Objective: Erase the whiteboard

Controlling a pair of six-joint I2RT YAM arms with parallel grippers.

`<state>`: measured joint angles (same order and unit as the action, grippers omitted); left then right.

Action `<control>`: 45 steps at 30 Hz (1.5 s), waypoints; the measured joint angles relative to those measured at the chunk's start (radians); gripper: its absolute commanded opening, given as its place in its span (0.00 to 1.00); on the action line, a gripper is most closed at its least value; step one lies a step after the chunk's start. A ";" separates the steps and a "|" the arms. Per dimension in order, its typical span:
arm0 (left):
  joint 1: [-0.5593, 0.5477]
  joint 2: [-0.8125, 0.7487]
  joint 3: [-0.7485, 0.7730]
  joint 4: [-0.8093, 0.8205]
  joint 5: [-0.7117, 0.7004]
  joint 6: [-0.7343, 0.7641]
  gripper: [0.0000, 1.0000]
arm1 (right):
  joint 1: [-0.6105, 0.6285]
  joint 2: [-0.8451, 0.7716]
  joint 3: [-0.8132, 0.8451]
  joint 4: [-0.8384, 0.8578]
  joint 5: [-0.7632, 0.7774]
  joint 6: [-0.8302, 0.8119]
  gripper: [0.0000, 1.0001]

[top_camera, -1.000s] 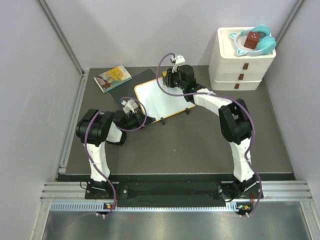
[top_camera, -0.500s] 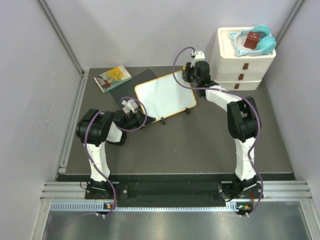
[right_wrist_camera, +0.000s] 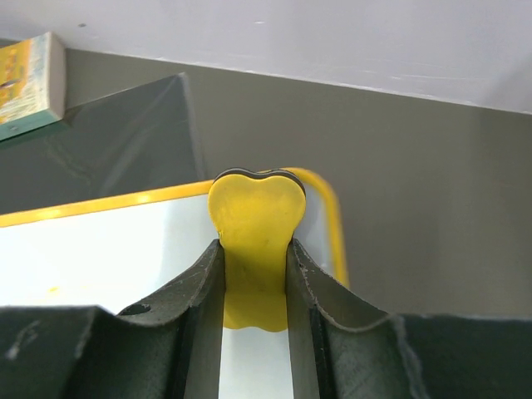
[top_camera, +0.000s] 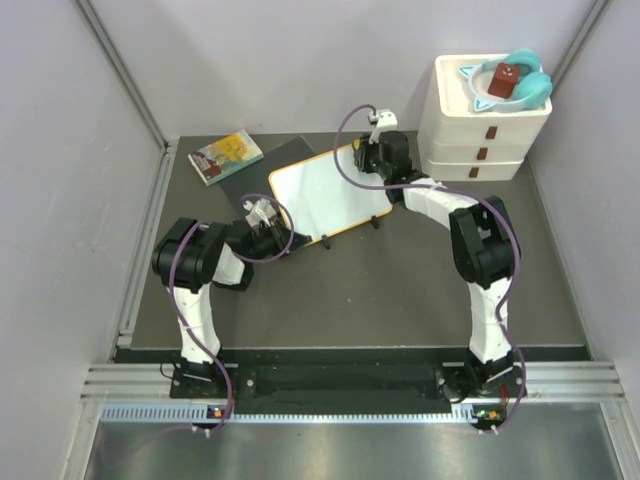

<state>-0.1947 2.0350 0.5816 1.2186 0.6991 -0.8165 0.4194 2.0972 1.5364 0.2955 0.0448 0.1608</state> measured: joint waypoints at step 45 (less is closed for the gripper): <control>-0.003 0.000 -0.002 -0.003 -0.008 0.006 0.00 | 0.214 -0.151 -0.302 -0.075 0.069 0.064 0.00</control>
<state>-0.1978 2.0350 0.5797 1.2160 0.6914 -0.8104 0.6334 1.9465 1.2343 0.2203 0.1135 0.2253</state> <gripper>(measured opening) 0.232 0.293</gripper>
